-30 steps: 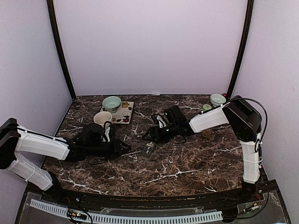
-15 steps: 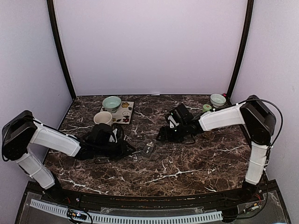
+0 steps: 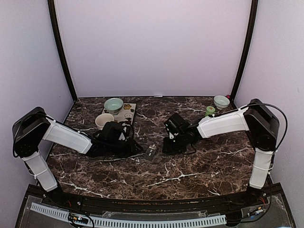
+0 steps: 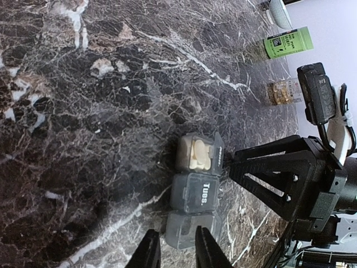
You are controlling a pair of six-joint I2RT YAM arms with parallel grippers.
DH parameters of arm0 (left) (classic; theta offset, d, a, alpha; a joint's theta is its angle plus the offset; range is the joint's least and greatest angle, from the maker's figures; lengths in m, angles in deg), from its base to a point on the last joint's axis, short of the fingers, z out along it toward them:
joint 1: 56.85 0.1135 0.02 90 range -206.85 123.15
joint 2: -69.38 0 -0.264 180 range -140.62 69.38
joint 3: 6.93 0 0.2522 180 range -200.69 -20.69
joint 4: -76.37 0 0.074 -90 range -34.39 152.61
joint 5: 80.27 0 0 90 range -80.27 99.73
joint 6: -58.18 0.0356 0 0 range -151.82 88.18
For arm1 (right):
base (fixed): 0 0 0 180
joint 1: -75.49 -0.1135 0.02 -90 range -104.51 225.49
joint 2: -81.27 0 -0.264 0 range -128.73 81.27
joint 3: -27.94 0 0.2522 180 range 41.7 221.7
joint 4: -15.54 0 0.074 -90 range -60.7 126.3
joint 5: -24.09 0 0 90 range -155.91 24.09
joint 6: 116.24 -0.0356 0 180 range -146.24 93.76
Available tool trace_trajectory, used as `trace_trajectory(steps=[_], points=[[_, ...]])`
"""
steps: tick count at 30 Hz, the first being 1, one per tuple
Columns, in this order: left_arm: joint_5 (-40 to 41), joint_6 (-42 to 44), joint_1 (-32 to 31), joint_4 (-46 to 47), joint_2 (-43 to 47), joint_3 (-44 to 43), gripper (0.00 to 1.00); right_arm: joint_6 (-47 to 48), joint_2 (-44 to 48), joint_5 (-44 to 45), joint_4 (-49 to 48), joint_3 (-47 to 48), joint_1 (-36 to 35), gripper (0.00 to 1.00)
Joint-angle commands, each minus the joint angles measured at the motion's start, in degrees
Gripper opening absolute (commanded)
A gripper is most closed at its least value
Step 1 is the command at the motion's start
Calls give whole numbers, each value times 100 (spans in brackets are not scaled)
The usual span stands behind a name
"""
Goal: Sort the pills into containers
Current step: Place the pill container at the center of the board, then pour the pill container at the center of the board.
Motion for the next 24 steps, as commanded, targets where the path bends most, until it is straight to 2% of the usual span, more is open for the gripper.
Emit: trace_trajectory(steps=[1,8,24], points=[[176,263,38,-387,-74,-194,24,-53,-312,214,332,470,-67,28],[140,450,56,-707,-404,-432,19,61,-685,268,700,984,-86,22],[-432,463,22,-406,-865,-580,15,192,-1074,-14,869,1532,-119,21]])
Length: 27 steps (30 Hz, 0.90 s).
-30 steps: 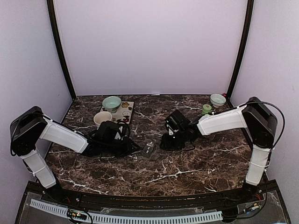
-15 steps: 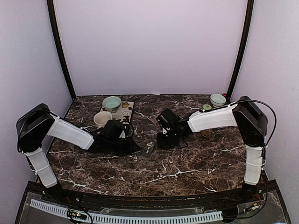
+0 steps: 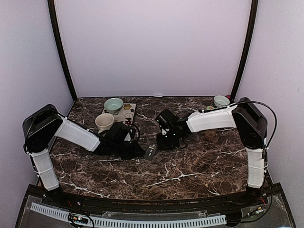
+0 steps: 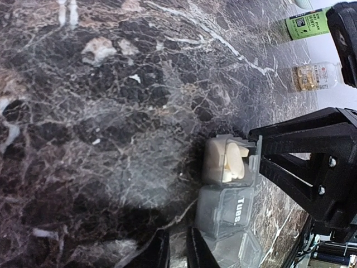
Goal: Sort the pills into containers
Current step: Pour the pill container at the center of the board.
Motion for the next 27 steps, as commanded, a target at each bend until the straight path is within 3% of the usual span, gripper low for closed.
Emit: trace_trajectory(steps=[1,17,27], points=[[-248,54,-26,14,-95,6,15,81,-223,-111,82,191,-70,21],[-404,-106,-171,347,-99,142,15,256,-369,-253,109,463,-114,22],[-234,-124,-169,318,99,306,16,251,83,60,27,91,-47,43]])
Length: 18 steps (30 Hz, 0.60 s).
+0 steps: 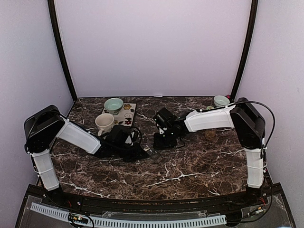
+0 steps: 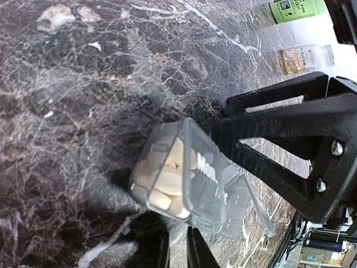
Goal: Sort the pills into containers
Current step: Pour the pill container at the center of the board.
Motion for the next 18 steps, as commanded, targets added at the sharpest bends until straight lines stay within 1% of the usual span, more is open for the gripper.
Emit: trace_trajectory(steps=[1,6,11,18], points=[[143,-3,-34,-129,212,193,16,66,351,183,-21,-262,7,45],[295,-25,-37,-200,359,348,16,231,532,181,-91,-198,19,54],[467,-51,-35,-252,534,501,16,283,576,177,-74,-96,70,55],[614,-17,-33,-417,601,467,16,404,421,-313,-208,125,99,55]])
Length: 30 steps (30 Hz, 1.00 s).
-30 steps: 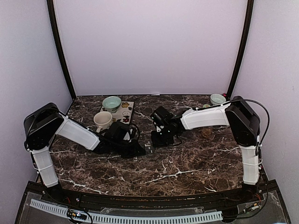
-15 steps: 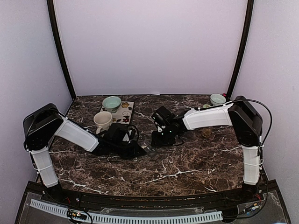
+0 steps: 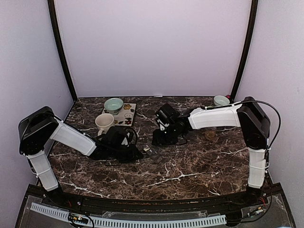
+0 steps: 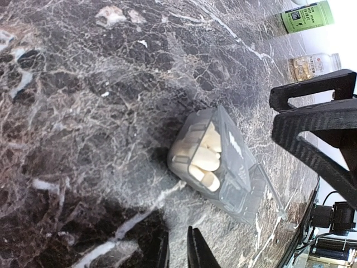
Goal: Sort the pills into containers
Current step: Pour the pill container at the center of the board.
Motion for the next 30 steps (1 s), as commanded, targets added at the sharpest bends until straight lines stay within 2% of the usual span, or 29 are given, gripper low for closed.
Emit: trace_trajectory(steps=[1,14,30], points=[[219,32,-31,-339,189,39,16,141,-16,-397,-202,338,34,56],[368,73,-29,-550,36,-293,17,349,-497,-1057,-29,755,43,56],[329,105,-22,-670,-228,-641,17,435,-574,-1244,-42,422,42,56]])
